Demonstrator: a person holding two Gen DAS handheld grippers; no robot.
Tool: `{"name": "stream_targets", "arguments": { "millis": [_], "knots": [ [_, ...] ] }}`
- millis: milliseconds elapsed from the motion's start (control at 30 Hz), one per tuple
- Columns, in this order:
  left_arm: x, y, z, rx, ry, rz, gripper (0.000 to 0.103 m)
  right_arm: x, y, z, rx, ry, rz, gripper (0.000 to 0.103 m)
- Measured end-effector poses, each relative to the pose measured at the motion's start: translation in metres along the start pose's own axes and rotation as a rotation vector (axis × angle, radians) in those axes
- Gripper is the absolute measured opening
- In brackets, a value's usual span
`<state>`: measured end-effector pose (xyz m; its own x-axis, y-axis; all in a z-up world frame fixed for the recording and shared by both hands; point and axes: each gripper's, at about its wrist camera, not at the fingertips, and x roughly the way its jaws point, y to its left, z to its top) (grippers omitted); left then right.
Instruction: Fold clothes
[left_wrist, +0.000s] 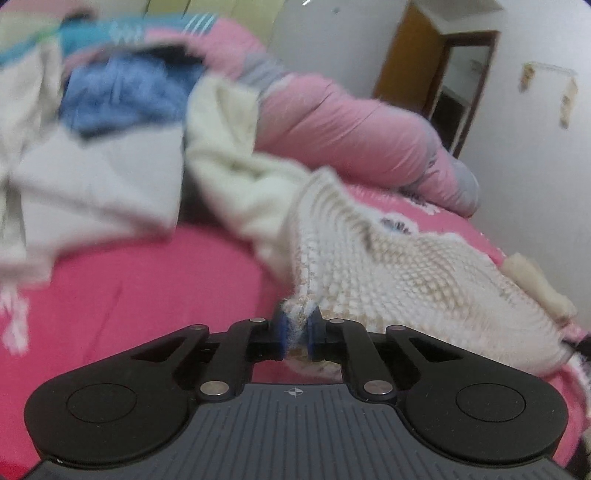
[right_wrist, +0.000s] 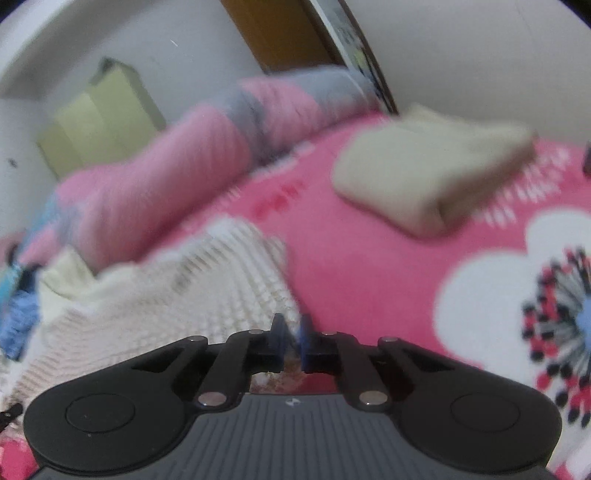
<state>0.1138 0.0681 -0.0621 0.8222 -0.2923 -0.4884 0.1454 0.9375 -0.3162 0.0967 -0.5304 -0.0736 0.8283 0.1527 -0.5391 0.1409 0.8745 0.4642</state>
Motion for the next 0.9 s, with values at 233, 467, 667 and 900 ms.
{"name": "stream_targets", "arguments": {
  "millis": [233,467,667,900],
  "knots": [
    [0.009,0.012,-0.015,0.017,0.043,-0.014,0.01,0.009,-0.022,-0.008,-0.026,-0.036,-0.169,0.0],
    [-0.016,0.011,-0.017,0.076,0.029,0.019,0.024,-0.04,-0.028,-0.01,-0.001,-0.151,-0.199,0.0],
    [-0.045,0.004,-0.001,0.026,-0.077,0.041,0.036,-0.066,0.045,-0.027,-0.167,-0.25,-0.085,0.0],
    [-0.041,-0.003,-0.017,-0.118,0.035,-0.141,0.06,-0.04,0.07,-0.065,0.116,-0.016,0.181,0.036]
  ]
}}
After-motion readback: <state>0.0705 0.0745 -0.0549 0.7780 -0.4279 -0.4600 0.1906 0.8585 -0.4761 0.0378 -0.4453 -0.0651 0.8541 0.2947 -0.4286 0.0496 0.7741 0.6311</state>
